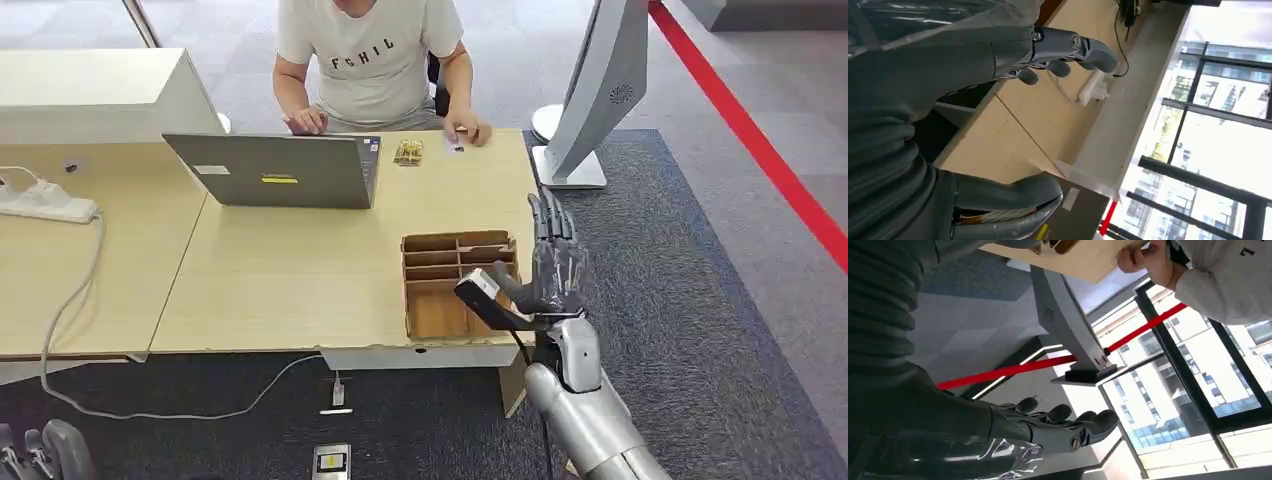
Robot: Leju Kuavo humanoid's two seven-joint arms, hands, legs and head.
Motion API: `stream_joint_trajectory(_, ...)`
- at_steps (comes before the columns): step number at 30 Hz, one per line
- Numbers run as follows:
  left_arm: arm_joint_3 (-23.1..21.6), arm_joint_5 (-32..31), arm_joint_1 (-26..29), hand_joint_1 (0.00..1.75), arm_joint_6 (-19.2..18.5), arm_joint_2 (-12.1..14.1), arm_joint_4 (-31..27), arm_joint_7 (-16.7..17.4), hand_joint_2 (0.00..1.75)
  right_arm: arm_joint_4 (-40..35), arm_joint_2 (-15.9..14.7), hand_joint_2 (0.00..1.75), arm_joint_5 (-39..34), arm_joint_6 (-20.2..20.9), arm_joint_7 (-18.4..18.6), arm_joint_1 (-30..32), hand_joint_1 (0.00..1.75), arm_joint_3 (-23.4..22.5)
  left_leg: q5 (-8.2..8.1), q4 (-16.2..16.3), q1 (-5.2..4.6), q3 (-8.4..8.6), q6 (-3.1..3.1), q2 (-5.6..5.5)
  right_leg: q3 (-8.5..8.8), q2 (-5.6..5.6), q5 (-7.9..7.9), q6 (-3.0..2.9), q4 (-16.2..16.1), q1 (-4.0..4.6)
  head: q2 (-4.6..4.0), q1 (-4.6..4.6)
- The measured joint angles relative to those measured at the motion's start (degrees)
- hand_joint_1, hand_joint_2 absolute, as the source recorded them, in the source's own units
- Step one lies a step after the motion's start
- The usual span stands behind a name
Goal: Pass the card to the sensor for recognition and then transmit it.
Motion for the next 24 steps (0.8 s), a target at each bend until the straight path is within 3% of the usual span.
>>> stream_joint_trajectory(11, 3.6, 1.1, -0.4, 0.0, -3.2, -0.1, -1.2, 0.0, 1.75, 0.8, -1.0, 1.75, 1.1, 0.9, 0.8, -0.4, 0.0, 0.7, 0.0, 0.0, 0.0, -0.02, 0.0, -0.01, 0.03, -0.01, 0.0, 0.0, 0.0, 0.0, 0.0, 0.0)
stream_joint_trajectory(24, 4.5, 1.1, -0.4, 0.0, -3.5, -0.3, -1.2, 0.0, 1.75, 2.3, -0.6, 1.75, 1.6, 1.4, 0.5, -1.1, 0.0, 1.5, 0.0, 0.0, 0.0, -0.04, 0.0, -0.01, 0.02, -0.01, 0.0, 0.0, 0.0, 0.0, 0.0, 0.0)
